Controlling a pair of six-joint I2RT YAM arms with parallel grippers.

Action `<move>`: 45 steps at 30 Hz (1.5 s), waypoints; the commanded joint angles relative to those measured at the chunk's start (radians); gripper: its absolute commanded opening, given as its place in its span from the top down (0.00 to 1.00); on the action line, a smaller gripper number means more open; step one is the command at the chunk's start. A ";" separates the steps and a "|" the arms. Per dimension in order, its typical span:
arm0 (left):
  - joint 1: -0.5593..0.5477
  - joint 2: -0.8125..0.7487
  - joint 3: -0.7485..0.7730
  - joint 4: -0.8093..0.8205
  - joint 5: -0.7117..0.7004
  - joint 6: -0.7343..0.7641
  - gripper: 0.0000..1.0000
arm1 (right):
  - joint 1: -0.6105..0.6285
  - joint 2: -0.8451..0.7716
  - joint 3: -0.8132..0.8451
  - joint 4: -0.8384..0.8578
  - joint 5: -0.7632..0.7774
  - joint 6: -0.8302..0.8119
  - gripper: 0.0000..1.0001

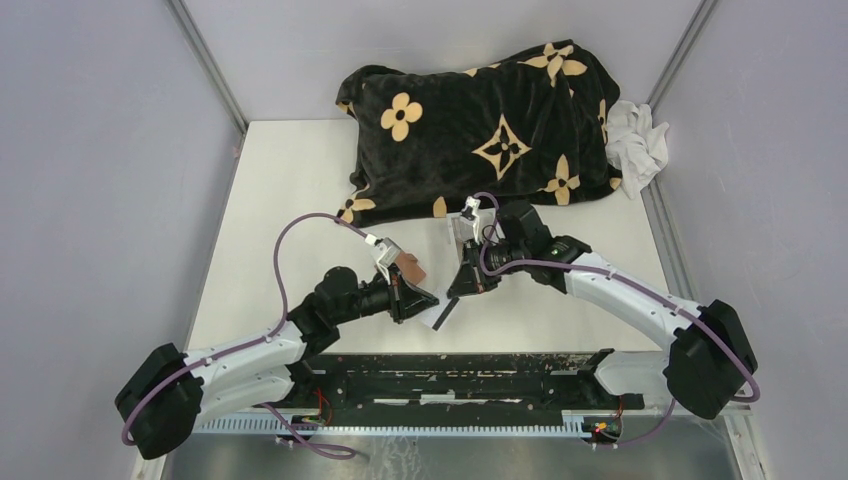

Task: Put the credit cards into the card holder
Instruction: Pick up the credit card from the storage box, then adjust the storage box at the center of the board.

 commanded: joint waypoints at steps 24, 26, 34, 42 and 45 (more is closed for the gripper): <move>0.000 -0.013 -0.082 0.170 -0.723 -0.210 0.97 | 0.006 0.177 0.168 0.119 0.474 -0.024 0.60; 0.000 -0.002 -0.093 0.195 -0.766 -0.236 0.97 | 0.013 0.240 0.207 0.107 0.506 -0.035 0.65; 0.000 0.005 -0.138 0.227 -0.905 -0.336 0.97 | 0.057 0.425 0.354 0.024 0.645 -0.095 0.76; -0.001 0.016 -0.165 0.264 -0.938 -0.373 0.97 | 0.088 0.548 0.436 -0.093 0.881 -0.146 0.81; 0.000 0.019 -0.173 0.277 -0.943 -0.384 0.97 | 0.087 0.559 0.438 -0.112 0.951 -0.156 0.83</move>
